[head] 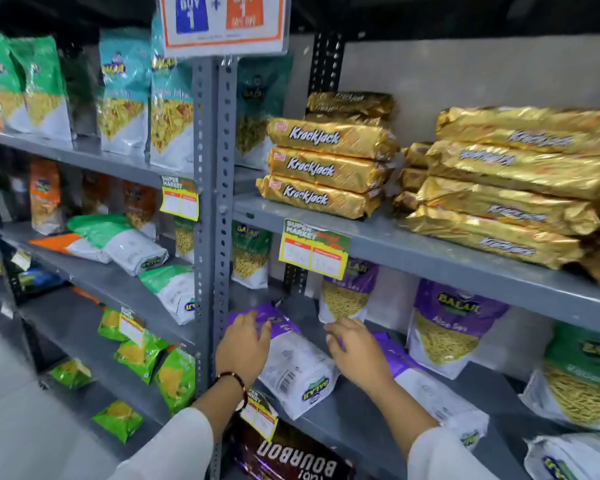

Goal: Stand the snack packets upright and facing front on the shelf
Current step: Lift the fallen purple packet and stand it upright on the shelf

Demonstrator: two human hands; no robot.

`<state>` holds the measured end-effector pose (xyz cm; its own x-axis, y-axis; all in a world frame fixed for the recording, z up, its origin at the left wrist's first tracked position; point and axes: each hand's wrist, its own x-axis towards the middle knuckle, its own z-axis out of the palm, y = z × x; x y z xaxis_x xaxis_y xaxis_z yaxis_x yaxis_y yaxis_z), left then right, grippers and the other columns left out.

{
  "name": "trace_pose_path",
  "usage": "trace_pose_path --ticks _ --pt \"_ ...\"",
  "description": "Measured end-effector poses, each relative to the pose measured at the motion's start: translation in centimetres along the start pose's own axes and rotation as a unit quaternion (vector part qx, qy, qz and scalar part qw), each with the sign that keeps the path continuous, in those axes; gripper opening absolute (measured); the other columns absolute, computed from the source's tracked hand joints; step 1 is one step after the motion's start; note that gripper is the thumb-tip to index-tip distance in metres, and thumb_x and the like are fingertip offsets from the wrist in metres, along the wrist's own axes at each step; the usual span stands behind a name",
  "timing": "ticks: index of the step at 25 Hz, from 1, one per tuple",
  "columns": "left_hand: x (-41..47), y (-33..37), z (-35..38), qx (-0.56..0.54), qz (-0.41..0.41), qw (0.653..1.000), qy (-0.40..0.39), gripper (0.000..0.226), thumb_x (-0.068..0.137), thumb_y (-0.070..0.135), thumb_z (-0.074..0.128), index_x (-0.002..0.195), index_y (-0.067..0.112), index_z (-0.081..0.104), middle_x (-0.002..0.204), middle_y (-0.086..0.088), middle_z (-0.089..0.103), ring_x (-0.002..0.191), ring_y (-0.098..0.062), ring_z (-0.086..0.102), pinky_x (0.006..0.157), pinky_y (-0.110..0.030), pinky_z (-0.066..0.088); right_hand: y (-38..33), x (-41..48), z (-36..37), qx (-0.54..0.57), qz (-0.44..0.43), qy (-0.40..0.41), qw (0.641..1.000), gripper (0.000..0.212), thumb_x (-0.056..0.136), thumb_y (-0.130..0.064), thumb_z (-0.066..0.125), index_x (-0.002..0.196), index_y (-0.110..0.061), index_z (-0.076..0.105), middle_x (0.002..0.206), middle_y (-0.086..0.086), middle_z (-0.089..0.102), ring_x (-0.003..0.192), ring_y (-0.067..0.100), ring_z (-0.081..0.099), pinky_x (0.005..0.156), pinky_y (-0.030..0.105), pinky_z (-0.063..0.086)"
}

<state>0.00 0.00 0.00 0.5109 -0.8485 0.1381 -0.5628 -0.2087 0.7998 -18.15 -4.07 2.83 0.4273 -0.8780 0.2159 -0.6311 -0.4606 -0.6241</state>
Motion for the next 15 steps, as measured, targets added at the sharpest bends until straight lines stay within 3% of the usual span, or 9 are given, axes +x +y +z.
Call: trace_pose_path --ticks 1,2,3,6,9,11,15 --pt "1.7 -1.7 1.2 -0.045 -0.062 0.997 0.0 0.05 0.087 0.039 0.045 0.125 0.006 0.047 0.128 -0.019 0.054 0.117 -0.036 0.051 0.096 -0.042 0.044 1.4 2.1 1.3 0.023 0.064 -0.022 0.997 0.025 0.083 -0.007 0.047 0.067 -0.011 0.065 0.061 -0.013 0.056 0.086 0.022 0.053 0.071 0.024 0.042" --pt "3.2 -3.1 2.1 -0.087 -0.14 0.986 -0.04 0.057 0.083 0.04 0.051 0.127 0.003 0.045 0.132 -0.022 0.051 0.12 -0.037 0.049 0.101 -0.042 0.042 2.8 3.8 2.2 -0.019 0.071 -0.05 0.996 0.034 0.083 -0.003 0.046 0.053 -0.015 0.056 0.051 -0.014 0.05 0.08 0.018 0.051 0.064 0.021 0.04" --pt "5.3 -5.1 3.8 -0.131 -0.208 0.968 -0.055 0.065 0.078 0.041 0.056 0.127 0.0 0.045 0.133 -0.024 0.05 0.121 -0.038 0.049 0.103 -0.043 0.042 4.2 5.3 2.9 -0.02 0.108 -0.086 0.99 0.038 0.083 -0.001 0.045 0.048 -0.017 0.048 0.05 -0.013 0.048 0.077 0.016 0.049 0.061 0.024 0.038" --pt "7.9 -6.7 6.3 -0.204 -0.323 0.924 -0.019 0.069 0.071 0.041 0.061 0.124 -0.001 0.048 0.131 -0.028 0.05 0.119 -0.041 0.049 0.104 -0.044 0.04 6.6 9.0 4.2 -0.052 0.182 -0.132 0.973 0.027 0.083 -0.001 0.046 0.06 -0.014 0.054 0.064 0.002 0.054 0.069 0.015 0.052 0.057 0.029 0.041" --pt "7.1 -5.4 6.7 -0.163 -0.338 0.925 0.05 0.052 0.081 0.033 0.059 0.122 0.003 0.046 0.129 -0.026 0.041 0.12 -0.045 0.042 0.105 -0.044 0.033 7.3 10.2 5.7 -0.029 0.249 -0.19 0.949 0.023 0.082 0.0 0.049 0.068 -0.016 0.059 0.045 -0.005 0.054 0.042 0.003 0.048 0.03 0.016 0.038" --pt "6.7 -5.3 7.6 -0.154 -0.343 0.923 0.084 0.044 0.083 0.024 0.057 0.12 0.003 0.049 0.127 -0.027 0.04 0.116 -0.048 0.043 0.104 -0.046 0.034 8.2 10.8 6.7 -0.004 0.299 -0.201 0.933 0.025 0.079 0.002 0.048 0.067 -0.016 0.061 0.03 -0.007 0.052 0.035 0.007 0.047 0.031 0.013 0.036" --pt "7.4 -5.5 8.8 -0.183 -0.274 0.929 0.169 0.038 0.078 0.005 0.056 0.115 0.003 0.056 0.119 -0.031 0.043 0.101 -0.048 0.053 0.096 -0.044 0.044 9.2 10.8 7.3 0.02 0.32 -0.164 0.933 0.035 0.075 0.01 0.038 0.057 -0.014 0.055 0.022 -0.007 0.044 0.019 0.001 0.035 0.028 0.006 0.026"
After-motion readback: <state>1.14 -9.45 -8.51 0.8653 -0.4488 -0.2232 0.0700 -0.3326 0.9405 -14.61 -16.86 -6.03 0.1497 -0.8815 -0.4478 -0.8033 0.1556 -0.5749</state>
